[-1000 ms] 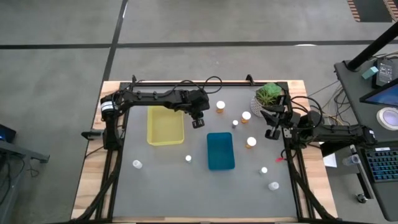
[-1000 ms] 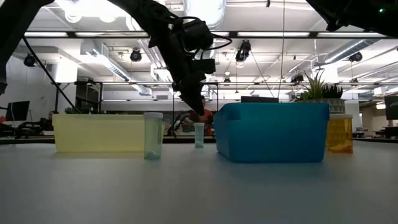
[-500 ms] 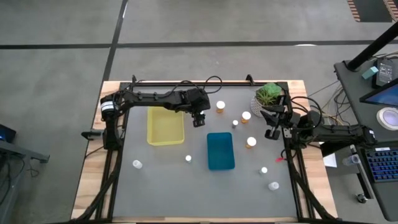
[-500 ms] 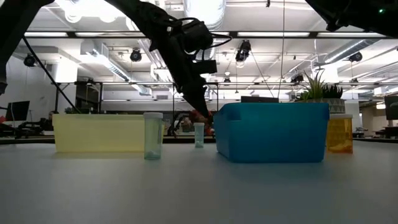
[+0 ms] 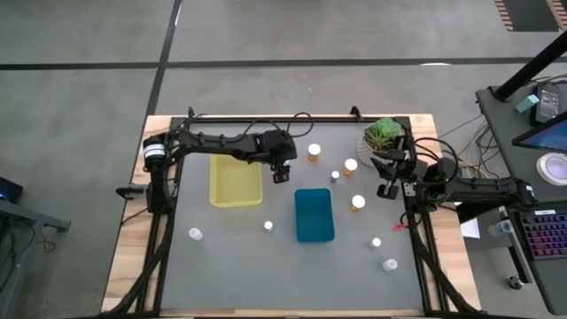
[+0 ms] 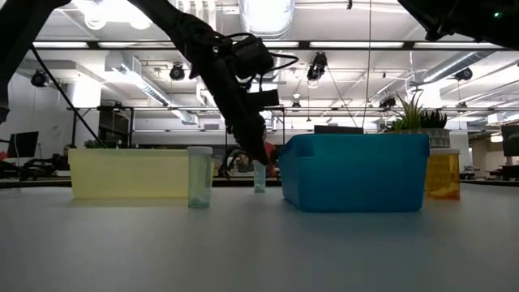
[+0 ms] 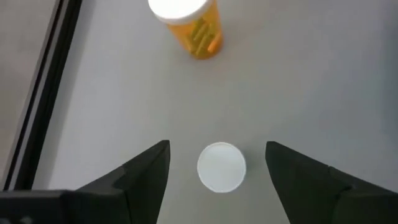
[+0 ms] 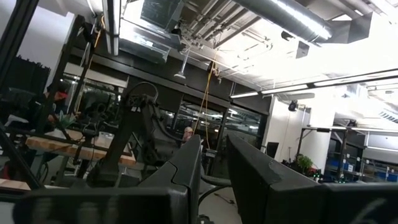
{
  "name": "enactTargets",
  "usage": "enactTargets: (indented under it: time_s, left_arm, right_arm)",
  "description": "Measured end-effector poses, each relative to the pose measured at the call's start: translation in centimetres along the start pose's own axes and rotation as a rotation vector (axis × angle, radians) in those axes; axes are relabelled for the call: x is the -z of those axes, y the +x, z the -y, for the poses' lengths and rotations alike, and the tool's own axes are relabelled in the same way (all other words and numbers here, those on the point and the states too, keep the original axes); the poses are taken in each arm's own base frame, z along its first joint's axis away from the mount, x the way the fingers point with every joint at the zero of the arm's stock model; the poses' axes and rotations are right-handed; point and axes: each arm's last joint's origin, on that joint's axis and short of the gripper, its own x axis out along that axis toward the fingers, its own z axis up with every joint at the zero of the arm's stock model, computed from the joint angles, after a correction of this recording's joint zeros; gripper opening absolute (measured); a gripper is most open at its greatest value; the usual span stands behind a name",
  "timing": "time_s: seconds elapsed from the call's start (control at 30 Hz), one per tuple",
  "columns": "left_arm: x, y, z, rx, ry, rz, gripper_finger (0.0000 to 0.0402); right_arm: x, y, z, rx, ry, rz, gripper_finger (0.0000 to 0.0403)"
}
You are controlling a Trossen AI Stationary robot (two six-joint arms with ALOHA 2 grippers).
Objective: Pick and place medicine bottles into bin by pill shape (circle, oval)
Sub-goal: Put the top light blue tablet bottle into the yellow bin
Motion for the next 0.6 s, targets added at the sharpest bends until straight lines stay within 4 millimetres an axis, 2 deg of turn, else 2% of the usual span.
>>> enactTargets:
  time_s: [0.6]
  left_arm:
    - [0.57, 0.45, -0.06, -0.005, -0.024, -0.023, 0.0248]
  right_arm:
    - [0.01, 0.0, 0.0, 0.0, -0.001, -0.001, 0.0068]
